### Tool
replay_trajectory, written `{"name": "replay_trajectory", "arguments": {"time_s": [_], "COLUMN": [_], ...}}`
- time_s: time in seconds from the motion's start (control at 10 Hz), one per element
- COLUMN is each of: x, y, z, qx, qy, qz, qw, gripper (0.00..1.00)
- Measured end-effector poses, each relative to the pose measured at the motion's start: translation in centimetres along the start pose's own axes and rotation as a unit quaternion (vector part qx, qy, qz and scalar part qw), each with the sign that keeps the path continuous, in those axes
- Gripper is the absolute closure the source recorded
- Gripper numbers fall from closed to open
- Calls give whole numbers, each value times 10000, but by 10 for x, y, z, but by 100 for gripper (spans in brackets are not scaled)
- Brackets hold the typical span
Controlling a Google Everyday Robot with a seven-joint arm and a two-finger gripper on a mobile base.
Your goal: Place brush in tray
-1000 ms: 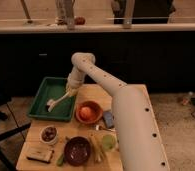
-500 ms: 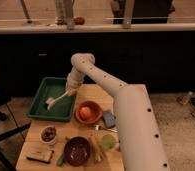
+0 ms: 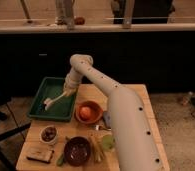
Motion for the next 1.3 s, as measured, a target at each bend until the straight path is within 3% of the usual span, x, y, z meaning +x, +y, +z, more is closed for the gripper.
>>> {"name": "replay_trajectory", "arguments": {"time_s": [0.5, 0.9, 1.3], "x": [-8, 0, -2], "y": [-6, 2, 1], "z": [15, 4, 2], "qx": [-104, -74, -58], "qy": [-150, -101, -97], "qz": [-102, -36, -40], "qw": [9998, 9999, 9999], "gripper": [98, 65, 63]}}
